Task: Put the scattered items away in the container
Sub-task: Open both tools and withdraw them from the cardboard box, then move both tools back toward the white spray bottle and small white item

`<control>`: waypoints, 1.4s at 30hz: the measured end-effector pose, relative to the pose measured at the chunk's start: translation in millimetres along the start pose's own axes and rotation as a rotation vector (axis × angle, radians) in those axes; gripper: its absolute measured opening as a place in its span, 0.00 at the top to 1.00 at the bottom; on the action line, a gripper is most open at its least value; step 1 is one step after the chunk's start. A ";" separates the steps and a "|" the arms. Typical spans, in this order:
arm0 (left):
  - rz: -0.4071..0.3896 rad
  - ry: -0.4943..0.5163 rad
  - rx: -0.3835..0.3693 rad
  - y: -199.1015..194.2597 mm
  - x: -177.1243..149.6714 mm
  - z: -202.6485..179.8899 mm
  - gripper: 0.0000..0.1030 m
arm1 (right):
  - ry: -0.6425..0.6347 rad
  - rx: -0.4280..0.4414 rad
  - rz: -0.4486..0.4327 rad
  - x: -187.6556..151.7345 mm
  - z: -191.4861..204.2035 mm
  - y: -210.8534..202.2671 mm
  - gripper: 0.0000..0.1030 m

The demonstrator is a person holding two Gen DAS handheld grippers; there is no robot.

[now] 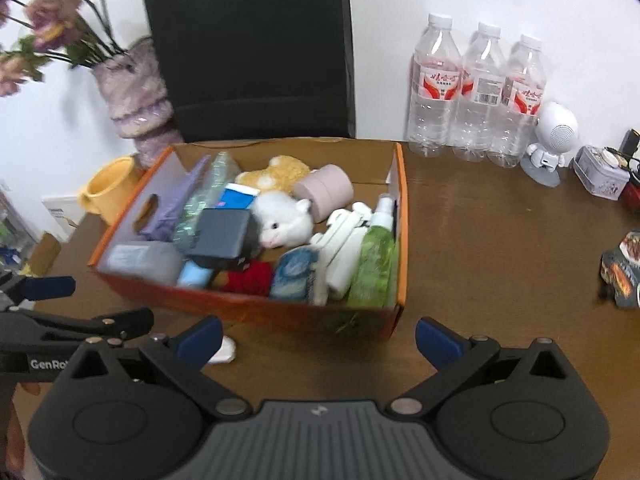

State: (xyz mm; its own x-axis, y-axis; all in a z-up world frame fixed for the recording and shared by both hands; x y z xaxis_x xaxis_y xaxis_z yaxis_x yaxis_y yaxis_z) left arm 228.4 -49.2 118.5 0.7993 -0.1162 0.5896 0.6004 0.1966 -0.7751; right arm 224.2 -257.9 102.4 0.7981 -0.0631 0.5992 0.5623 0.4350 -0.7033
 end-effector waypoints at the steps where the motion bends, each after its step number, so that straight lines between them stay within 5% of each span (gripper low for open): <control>1: -0.001 0.006 -0.006 -6.6 -4.9 0.2 0.00 | -0.002 -0.002 -0.005 -5.5 3.8 -6.2 0.00; 23: -0.044 -0.006 0.049 -89.6 -130.4 10.7 0.00 | -0.028 0.049 -0.030 -133.1 65.0 -79.4 0.00; 28: -0.102 -0.031 0.027 -84.8 -165.5 10.5 0.00 | -0.017 0.081 -0.066 -164.4 64.6 -77.5 0.00; 33: -0.200 -0.056 -0.081 -49.2 -209.2 15.7 0.00 | -0.050 0.038 -0.267 -206.4 55.2 -54.5 0.00; 42: -0.296 -0.068 0.021 -31.3 -244.7 15.2 0.00 | -0.001 0.030 -0.266 -245.2 43.2 -13.8 0.00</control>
State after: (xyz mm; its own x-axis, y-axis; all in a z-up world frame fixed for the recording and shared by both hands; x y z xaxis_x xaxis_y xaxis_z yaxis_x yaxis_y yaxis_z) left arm 13.6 -12.1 1.9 0.5856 -0.1060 0.8036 0.8058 0.1837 -0.5630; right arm 11.4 -209.6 -18.3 0.6230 -0.1774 0.7618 0.7454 0.4300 -0.5094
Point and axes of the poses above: each gripper's, at about its wrist camera, not at the fingertips, and y roughly the way its jaws point, z to its left, x to its top, the point moved 2 cm from there along y, roughly the way its jaws point, and after that the axes turned 13 degrees about x, right-handed, at the moved point
